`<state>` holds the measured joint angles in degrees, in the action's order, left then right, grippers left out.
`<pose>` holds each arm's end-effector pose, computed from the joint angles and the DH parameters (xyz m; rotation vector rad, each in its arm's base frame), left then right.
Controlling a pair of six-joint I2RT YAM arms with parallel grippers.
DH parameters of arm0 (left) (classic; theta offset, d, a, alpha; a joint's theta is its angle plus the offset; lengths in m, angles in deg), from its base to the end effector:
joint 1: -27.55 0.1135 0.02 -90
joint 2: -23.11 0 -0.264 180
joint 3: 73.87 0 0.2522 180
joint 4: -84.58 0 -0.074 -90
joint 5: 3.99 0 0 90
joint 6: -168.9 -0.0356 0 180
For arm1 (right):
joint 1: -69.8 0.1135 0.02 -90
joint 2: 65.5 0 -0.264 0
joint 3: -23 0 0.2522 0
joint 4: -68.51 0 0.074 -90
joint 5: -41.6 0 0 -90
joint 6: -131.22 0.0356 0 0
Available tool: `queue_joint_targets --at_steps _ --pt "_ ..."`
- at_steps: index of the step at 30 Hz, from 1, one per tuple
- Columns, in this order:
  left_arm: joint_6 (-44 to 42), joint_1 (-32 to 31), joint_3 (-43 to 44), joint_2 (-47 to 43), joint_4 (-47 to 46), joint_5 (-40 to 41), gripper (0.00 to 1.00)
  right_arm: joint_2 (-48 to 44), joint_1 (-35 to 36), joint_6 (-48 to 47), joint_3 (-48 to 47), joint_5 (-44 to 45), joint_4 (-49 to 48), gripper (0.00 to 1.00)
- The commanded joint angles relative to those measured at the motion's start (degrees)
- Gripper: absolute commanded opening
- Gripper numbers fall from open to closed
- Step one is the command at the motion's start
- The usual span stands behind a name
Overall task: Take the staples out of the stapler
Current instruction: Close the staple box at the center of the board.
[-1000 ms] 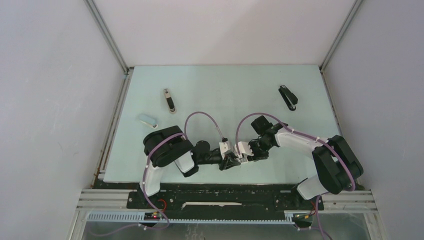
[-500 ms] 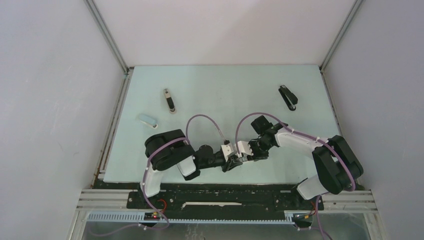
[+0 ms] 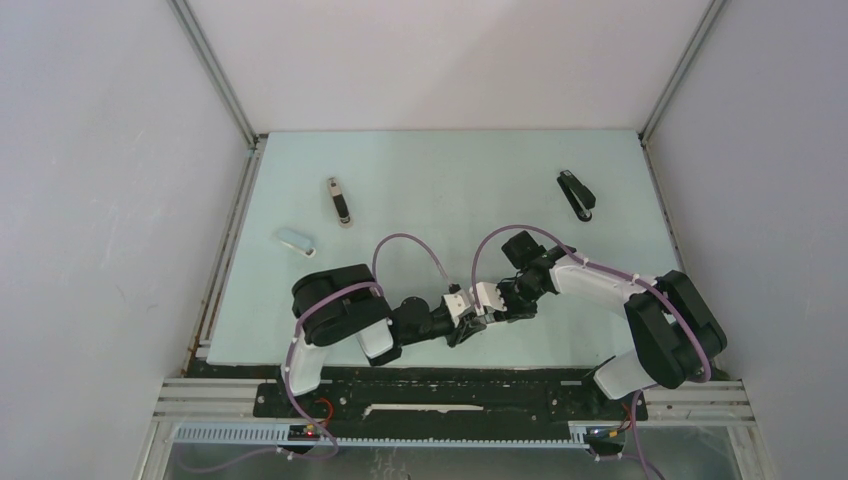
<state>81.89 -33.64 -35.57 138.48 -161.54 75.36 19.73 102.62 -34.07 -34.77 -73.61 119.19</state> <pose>0.1371 -0.2630 0.0855 1.0286 1.5543 -0.9613 0.1965 0.1448 0.1563 -2.2672 1.5649 0.4704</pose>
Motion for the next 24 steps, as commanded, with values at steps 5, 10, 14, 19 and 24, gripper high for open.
queue_joint_targets --at_steps 5,10,14,19,24 --pt "-3.74 -0.52 0.33 0.46 -1.18 -2.43 0.27 1.91 2.08 0.99 0.42 -1.16 -5.22 0.40" --pt "-3.41 0.34 0.69 0.83 -0.83 -3.35 0.32 1.78 2.08 1.29 0.42 -1.33 -5.37 0.44" --pt "-3.37 0.37 0.39 0.44 -0.55 -2.53 0.43 0.93 1.46 1.65 0.42 -1.60 -5.22 0.59" --pt "-1.54 0.37 -0.67 -1.20 -0.63 -0.90 0.59 -1.94 -1.00 1.66 0.42 -3.56 -4.60 0.71" --pt "-0.42 0.37 -3.45 -6.39 -0.54 2.89 0.77 -5.13 -2.95 -1.38 0.31 -5.38 -0.33 0.82"
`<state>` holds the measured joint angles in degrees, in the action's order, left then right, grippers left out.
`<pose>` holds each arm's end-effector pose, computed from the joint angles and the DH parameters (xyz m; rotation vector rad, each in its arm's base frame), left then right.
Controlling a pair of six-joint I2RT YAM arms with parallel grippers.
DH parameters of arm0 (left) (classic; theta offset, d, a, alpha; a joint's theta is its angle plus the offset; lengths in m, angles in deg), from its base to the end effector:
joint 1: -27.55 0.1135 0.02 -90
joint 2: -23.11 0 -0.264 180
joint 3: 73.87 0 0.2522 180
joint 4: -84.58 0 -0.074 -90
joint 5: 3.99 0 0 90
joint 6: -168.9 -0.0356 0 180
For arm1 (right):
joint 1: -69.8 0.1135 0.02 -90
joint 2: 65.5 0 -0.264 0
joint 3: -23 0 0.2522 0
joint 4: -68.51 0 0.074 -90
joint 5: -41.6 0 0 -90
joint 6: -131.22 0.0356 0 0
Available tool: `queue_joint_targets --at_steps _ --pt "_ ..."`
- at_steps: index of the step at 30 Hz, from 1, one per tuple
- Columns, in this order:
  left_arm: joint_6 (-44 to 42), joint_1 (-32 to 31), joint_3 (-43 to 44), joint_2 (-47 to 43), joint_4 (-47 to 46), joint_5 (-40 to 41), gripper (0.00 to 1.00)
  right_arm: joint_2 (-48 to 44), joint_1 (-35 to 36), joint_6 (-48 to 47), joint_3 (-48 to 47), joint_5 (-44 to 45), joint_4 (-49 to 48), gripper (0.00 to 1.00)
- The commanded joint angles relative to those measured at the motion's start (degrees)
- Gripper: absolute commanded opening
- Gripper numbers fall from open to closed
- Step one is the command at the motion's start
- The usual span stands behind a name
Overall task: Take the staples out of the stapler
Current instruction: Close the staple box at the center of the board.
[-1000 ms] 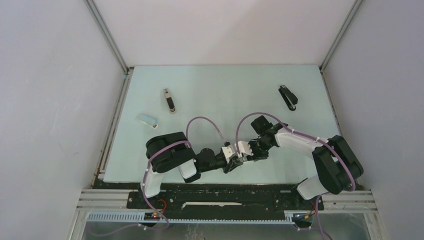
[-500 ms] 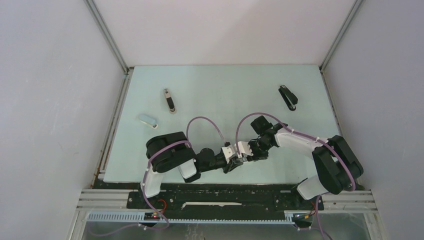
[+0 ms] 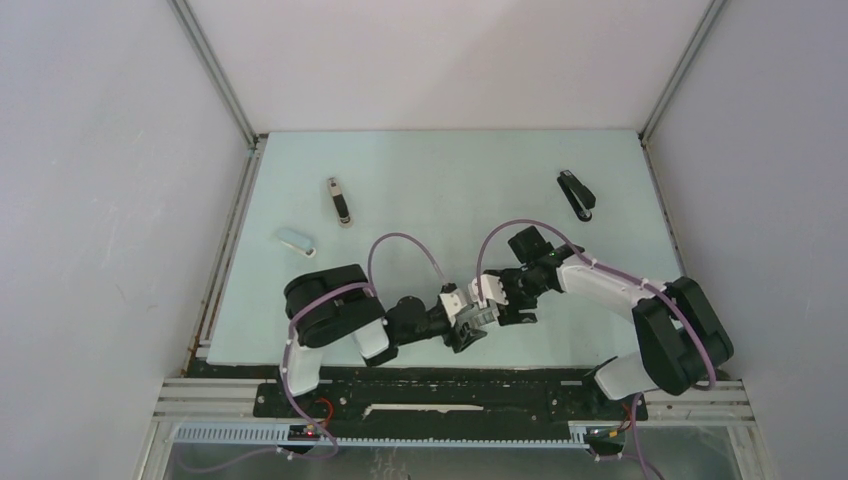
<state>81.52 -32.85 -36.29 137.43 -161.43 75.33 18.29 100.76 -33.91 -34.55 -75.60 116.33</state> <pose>0.1393 -0.2586 0.0883 1.0198 1.5515 -0.9489 0.2032 0.1409 0.1628 -2.1904 1.5346 0.4585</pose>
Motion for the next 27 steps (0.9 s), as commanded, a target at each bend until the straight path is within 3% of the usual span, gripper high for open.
queue_joint_targets --at_steps 1,10,19,23,27 --pt "0.22 -0.42 -3.59 -6.84 -0.72 3.96 0.80 -4.16 -1.28 -2.13 -0.22 -3.44 3.88 0.83" --pt "4.31 -0.29 -11.24 -19.90 0.59 10.39 0.99 -11.61 -4.59 -4.19 -1.56 -4.90 10.07 0.85" --pt "13.05 3.98 -15.45 -36.26 10.55 9.89 1.00 -19.09 -7.17 0.95 -2.03 -6.27 12.01 0.84" --pt "13.31 4.02 -16.40 -47.03 18.98 13.65 1.00 -21.73 -7.45 6.43 -1.96 -5.12 11.12 0.84" --pt "12.55 4.11 -13.86 -58.52 36.26 19.43 1.00 -23.38 -7.83 11.08 -1.99 -3.63 10.57 0.83"
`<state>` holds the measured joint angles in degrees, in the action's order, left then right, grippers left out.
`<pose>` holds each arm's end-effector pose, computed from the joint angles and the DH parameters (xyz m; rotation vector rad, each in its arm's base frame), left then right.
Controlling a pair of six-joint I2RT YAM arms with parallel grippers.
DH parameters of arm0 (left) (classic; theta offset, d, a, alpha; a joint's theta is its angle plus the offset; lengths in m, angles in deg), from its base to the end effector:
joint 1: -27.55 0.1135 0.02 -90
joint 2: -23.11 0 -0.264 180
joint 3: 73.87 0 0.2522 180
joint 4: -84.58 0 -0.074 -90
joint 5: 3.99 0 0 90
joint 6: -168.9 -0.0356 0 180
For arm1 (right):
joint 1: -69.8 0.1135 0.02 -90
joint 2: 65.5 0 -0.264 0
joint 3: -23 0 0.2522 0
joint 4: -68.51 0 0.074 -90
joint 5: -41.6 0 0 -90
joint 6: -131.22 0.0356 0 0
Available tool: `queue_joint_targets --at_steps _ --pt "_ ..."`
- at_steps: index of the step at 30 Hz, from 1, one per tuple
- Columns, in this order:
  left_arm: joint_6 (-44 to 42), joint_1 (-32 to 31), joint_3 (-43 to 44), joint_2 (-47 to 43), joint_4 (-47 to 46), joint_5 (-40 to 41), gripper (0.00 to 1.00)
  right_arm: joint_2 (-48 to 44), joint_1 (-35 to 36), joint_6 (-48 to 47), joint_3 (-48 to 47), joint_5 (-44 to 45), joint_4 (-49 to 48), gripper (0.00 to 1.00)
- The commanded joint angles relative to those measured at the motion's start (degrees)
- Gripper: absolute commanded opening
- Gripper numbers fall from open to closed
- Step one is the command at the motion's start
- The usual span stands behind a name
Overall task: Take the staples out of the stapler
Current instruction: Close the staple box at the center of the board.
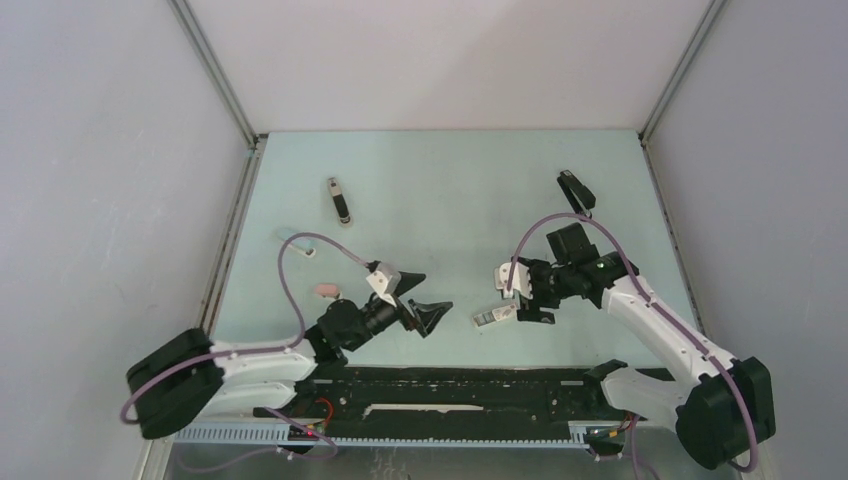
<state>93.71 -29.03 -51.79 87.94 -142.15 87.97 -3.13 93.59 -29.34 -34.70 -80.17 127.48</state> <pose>0.1124 -0.1681 0.1888 0.5364 1.4872 -0.9667 0.1711 0.0959 0.2334 -1.9290 1.5628 0.4168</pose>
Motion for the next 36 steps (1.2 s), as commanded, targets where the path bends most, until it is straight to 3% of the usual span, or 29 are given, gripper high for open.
queue_joint_targets --at_steps 1,4,10,26,36 --pt "-0.41 0.29 2.29 -11.31 21.26 8.28 1.00 -2.18 -0.66 7.52 -1.86 1.31 -0.75 0.83" --pt "-2.49 0.32 2.29 -17.05 28.63 14.14 1.00 -2.65 -0.75 12.41 -1.85 2.43 -2.36 0.84" --pt "-3.36 0.88 -0.29 -21.02 28.99 21.00 1.00 -2.84 -0.74 18.93 -1.87 5.93 -5.56 0.84" --pt "4.39 1.01 -1.98 -10.96 18.71 24.49 1.00 1.41 -2.78 24.08 -1.85 11.77 -9.18 0.81" --pt "6.20 0.94 3.81 -4.39 22.44 21.92 1.00 3.81 -3.42 23.26 -3.41 12.63 -6.37 0.80"
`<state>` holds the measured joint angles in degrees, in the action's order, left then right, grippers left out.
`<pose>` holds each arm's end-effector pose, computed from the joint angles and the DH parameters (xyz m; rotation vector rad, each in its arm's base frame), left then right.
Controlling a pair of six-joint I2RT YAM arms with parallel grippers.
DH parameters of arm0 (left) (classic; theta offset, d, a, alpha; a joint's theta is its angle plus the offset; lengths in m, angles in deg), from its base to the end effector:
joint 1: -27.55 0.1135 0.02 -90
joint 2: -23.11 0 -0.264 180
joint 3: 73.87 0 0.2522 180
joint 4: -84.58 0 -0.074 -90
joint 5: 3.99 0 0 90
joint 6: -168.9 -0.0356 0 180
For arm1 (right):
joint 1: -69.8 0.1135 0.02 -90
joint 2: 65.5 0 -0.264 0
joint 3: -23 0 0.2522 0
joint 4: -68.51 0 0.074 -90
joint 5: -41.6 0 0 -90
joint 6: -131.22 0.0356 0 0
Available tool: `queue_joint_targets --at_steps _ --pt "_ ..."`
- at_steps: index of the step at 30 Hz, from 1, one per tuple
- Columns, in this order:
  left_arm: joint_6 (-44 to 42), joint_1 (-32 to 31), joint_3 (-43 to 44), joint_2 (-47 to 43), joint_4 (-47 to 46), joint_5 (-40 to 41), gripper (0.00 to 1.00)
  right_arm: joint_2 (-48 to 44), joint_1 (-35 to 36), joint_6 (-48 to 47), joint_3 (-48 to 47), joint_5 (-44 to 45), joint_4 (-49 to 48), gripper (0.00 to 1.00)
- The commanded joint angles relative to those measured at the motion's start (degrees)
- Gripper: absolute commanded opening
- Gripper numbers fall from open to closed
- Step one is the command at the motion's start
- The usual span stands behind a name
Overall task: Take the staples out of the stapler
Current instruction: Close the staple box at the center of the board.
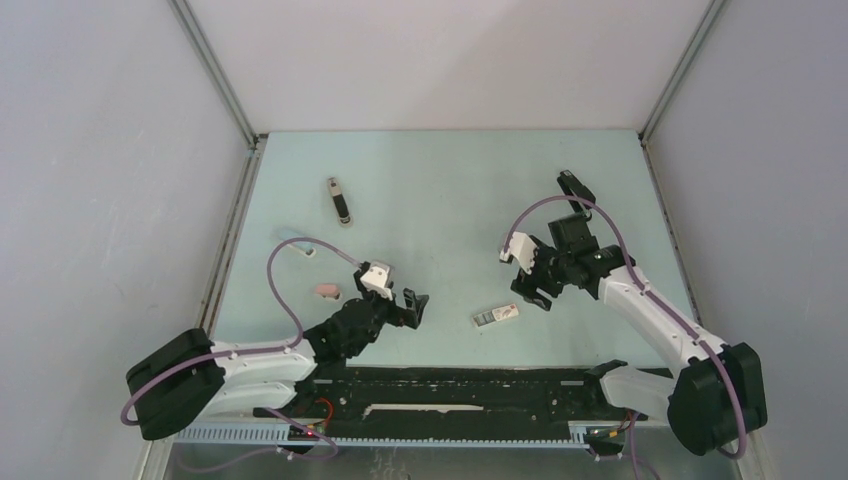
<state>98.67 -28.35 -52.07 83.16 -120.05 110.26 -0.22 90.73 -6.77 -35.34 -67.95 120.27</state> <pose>0.1185 -0.1489 0.1610 0.2685 1.8028 -0.5622 0.1973 0.0882 0.2309 -1.5280 2.0114 0.2572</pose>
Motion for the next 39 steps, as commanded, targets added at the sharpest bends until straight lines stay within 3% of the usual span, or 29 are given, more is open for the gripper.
queue_joint_targets --at_steps 1,9,20,26,32,39 --pt "1.28 0.26 4.11 0.12 0.56 -0.54 1.00 1.09 -0.63 0.50 -2.86 0.33 1.19 0.80" --pt "3.96 0.26 3.43 -0.69 0.47 -2.68 1.00 2.29 -0.94 0.43 -3.37 0.29 1.92 0.80" --pt "17.06 -0.14 0.35 -3.56 -2.04 0.78 1.00 3.15 -2.50 0.44 -3.59 -0.03 2.35 0.79" --pt "24.09 -3.59 7.37 -0.09 9.29 8.57 1.00 3.27 -2.48 0.52 -3.56 0.19 2.18 0.79" --pt "36.47 -5.84 15.39 7.23 21.49 14.09 1.00 3.61 -2.59 1.04 -3.56 1.03 1.70 0.79" --pt "43.84 -7.69 16.05 12.24 22.15 16.04 0.96 5.24 -2.64 2.59 -3.59 2.32 0.69 0.77"
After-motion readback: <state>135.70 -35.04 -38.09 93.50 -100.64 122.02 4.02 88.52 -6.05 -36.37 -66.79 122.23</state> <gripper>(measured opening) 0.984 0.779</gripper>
